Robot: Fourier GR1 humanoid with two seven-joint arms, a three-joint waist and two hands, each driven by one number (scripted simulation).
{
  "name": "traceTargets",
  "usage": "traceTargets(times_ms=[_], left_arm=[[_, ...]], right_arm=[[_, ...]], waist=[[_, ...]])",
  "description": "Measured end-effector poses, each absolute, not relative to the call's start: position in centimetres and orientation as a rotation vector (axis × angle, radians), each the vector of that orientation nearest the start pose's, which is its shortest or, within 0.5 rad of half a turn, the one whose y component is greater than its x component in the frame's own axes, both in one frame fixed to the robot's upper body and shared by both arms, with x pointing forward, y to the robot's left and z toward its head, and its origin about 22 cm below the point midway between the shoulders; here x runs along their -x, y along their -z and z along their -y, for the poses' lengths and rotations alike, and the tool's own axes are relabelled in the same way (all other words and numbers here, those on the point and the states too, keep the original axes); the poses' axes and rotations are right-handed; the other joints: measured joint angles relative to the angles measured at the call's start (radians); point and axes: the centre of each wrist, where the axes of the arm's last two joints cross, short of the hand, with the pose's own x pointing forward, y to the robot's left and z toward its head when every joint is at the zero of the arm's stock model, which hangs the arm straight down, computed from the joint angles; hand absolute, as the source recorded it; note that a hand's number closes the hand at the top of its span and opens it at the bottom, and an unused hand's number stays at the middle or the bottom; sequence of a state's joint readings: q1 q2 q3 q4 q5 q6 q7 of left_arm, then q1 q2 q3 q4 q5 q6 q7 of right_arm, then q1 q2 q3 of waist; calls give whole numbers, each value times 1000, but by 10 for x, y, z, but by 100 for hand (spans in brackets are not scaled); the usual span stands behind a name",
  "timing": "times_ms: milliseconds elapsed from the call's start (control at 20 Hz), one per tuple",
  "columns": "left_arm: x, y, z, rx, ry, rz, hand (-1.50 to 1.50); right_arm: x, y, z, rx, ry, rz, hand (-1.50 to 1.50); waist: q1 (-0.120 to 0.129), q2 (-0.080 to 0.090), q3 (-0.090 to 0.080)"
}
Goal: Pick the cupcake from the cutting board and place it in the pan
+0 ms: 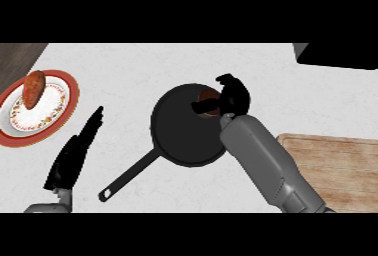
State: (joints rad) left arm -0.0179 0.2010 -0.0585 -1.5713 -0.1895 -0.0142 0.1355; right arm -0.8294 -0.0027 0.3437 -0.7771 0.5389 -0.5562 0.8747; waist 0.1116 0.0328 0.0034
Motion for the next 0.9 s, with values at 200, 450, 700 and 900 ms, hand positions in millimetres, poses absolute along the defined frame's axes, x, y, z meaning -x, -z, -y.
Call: traceTargets(times_ms=[200, 450, 700, 900], left_arm=[[-248, -15, -260, -265, 343, 1432, 0], [-247, -14, -262, -266, 338, 1424, 0], [-243, -12, -267, -291, 318, 1415, 0], [-239, -12, -273, -308, 301, 1402, 0]], right_arm=[[-385, -43, 72, 731, -188, 1137, -150], [-391, -50, 72, 764, -12, 1302, -150], [-395, -49, 78, 810, 185, 1363, -150], [-387, -35, 88, 838, 310, 1357, -150]], waist=[[3, -1, 0], [-5, -5, -1], [-32, -14, -2], [-62, -24, -2]])
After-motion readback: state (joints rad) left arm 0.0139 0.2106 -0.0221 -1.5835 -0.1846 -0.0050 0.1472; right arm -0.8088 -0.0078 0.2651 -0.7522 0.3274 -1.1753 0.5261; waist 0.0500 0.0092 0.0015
